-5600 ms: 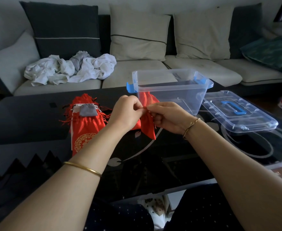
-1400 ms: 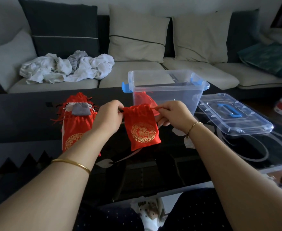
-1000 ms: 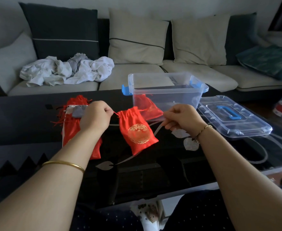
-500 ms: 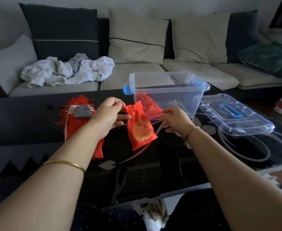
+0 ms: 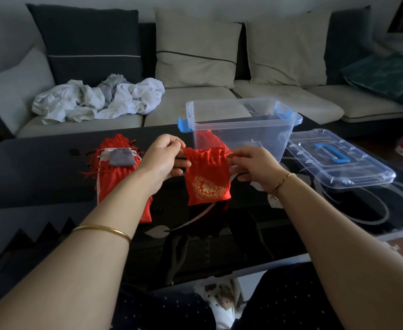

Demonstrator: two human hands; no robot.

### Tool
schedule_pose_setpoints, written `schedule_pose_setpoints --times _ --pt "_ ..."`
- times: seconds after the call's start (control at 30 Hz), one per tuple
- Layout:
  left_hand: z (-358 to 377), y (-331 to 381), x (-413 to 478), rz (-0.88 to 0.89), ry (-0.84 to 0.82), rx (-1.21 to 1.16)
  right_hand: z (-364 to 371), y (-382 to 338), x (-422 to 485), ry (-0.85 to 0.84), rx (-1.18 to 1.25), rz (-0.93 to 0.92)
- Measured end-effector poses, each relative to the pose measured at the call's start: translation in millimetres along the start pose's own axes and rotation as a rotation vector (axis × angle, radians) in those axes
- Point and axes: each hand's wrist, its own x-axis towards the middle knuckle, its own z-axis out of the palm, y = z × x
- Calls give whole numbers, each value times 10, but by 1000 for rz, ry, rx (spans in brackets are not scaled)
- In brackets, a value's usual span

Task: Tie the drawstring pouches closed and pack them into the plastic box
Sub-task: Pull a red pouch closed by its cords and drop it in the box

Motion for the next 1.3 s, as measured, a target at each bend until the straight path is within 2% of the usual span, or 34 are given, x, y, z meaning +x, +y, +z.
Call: schedule_pose_setpoints --times 0.23,0.47,0.57,0.63,0.73,0.87,0.97,1.03,1.1,1.2,1.3 --pt "-28 0 11 -6 25 -3 -91 15 -18 -18 -40 -61" --pt "-43 -2 9 -5 48 14 -83 25 6 92 -68 -60" --pt "-63 -17 13 72 82 134 -76 35 15 183 -196 -81" --pt "-104 -40 15 139 143 253 -83 30 6 229 -181 -82" --pt "-186 -73 15 171 206 336 -102 3 0 249 72 23" --pt "-209 -84 5 98 195 365 -99 -16 37 142 544 244" --pt "-173 -70 42 -107 159 186 -68 -18 88 71 767 367" --pt "-171 -1 50 -307 165 -137 -97 -17 126 113 968 391" --pt "-215 59 48 -433 186 -454 -168 -7 148 196 1122 397" --pt "-216 98 32 -449 185 -671 -214 18 154 294 1178 403" --pt "-141 148 23 -358 248 -723 -173 15 169 377 1130 332"
